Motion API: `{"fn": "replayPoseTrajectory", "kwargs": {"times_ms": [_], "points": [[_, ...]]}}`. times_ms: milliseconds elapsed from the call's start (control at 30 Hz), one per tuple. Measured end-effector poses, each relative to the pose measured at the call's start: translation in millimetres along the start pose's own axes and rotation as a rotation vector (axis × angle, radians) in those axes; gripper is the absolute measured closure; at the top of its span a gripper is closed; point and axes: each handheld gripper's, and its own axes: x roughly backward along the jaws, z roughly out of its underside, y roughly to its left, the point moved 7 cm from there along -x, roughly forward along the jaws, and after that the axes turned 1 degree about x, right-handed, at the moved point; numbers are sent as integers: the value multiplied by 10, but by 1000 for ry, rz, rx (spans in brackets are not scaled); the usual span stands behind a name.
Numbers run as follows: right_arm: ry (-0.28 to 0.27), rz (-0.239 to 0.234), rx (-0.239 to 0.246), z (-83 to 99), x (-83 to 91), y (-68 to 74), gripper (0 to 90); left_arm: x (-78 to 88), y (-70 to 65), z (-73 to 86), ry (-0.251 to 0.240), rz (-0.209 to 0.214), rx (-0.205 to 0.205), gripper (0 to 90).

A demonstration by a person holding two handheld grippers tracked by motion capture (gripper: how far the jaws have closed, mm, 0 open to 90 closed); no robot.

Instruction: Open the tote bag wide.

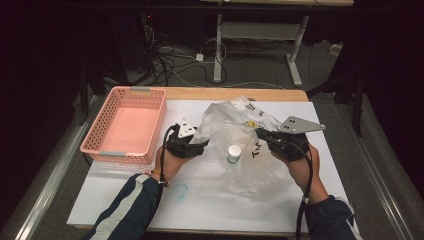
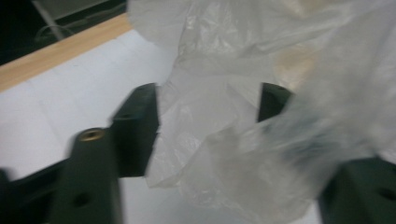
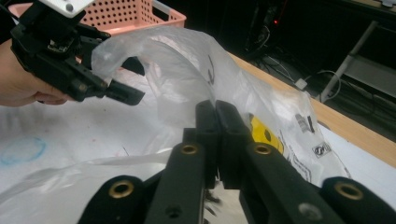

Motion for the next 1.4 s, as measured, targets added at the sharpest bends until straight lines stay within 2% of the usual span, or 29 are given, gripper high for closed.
{"fn": "replayPoseTrajectory", "kwargs": {"times_ms": [33,67,133,200,233,267,333,400,467,633,700,767,867,1000,1067,1133,1167,1200,1233,1300,1367,1400], "points": [[0,0,-1,8,3,5,864,-2,-2,0,2,-3,-17,499],[2,3,2,15,9,15,856,7,-8,-9,-9,13,-28,599],[-1,10,4,20,34,39,800,42,-4,-41,-43,17,-34,738],[-15,0,13,40,76,85,742,81,-15,-72,-67,22,-52,812],[-25,2,28,52,105,111,671,99,-22,-79,-71,23,-63,832],[-39,11,39,67,143,141,617,114,-28,-82,-69,22,-72,841],[-63,-6,43,102,233,224,564,133,-37,-80,-70,33,-72,863],[-80,-2,42,143,317,332,491,139,-37,-70,-68,33,-74,865],[-80,-52,50,216,369,506,457,142,-39,-57,-64,33,-80,865],[-17,-178,90,559,406,914,331,164,-50,-52,-62,33,-99,865],[8,-191,109,678,416,1009,278,160,-50,-43,-56,32,-107,865],[8,-221,118,768,416,1106,247,150,-48,-33,-51,34,-110,865],[60,-207,206,895,351,1170,186,149,-42,-39,-56,24,-125,864],[151,-250,215,1060,213,1181,191,154,-24,-33,-56,19,-134,864],[199,-255,226,1161,136,1173,237,149,-13,-27,-55,17,-134,864],[236,-282,244,1246,73,1169,285,142,-4,-23,-45,4,-149,864],[241,-281,246,1274,51,1160,368,142,1,-24,-39,-9,-162,864],[246,-302,238,1298,36,1153,468,147,2,-25,-38,-11,-167,864],[255,-321,241,1323,23,1141,513,153,4,-26,-39,-12,-169,864],[286,-297,236,1363,-10,1096,644,164,8,-28,-38,-14,-175,864],[295,-297,238,1371,-21,1078,737,168,10,-29,-39,-17,-175,864],[296,-281,241,1357,-18,1065,768,170,11,-30,-38,-19,-176,864]]}}
